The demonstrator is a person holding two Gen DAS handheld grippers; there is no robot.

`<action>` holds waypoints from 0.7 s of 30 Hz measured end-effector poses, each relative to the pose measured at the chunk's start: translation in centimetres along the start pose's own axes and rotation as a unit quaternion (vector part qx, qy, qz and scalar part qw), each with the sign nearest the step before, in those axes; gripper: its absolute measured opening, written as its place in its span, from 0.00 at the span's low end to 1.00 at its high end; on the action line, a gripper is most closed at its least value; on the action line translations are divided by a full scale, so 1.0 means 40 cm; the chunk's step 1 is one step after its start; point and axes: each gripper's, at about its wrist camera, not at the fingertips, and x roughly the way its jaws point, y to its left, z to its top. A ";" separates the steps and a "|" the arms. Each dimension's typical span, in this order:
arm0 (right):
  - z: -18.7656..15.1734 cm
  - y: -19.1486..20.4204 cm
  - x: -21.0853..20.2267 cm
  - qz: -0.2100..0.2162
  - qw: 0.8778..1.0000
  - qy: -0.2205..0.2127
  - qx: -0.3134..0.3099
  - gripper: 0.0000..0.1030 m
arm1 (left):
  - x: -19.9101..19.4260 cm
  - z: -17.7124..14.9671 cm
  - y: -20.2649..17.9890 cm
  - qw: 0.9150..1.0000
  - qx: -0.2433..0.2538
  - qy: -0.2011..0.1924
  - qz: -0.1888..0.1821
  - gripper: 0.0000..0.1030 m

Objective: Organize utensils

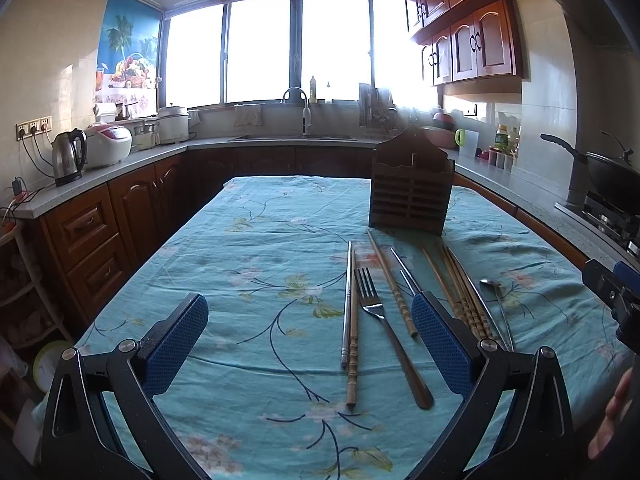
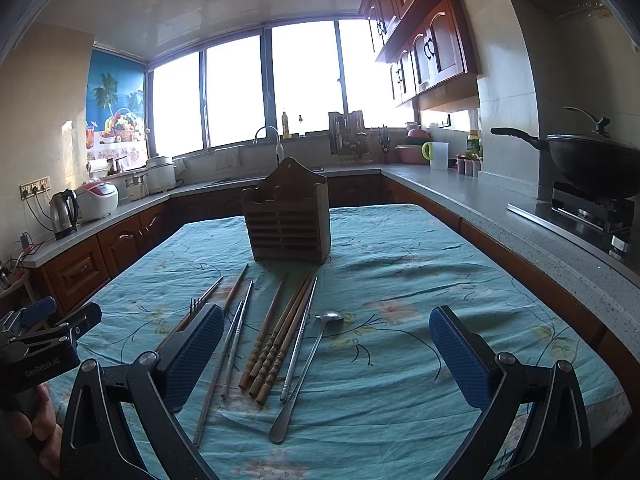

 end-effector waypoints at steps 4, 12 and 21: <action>-0.002 0.001 -0.001 0.001 1.000 0.002 0.002 1.00 | 0.002 -0.001 0.001 1.000 -0.001 0.002 -0.002 1.00; 0.008 0.000 0.014 0.006 1.000 0.015 0.003 1.00 | 0.032 0.004 0.011 0.999 -0.005 0.032 -0.011 1.00; 0.046 -0.020 0.061 0.023 0.998 0.048 0.024 1.00 | 0.116 0.042 0.028 0.995 -0.008 0.085 -0.045 1.00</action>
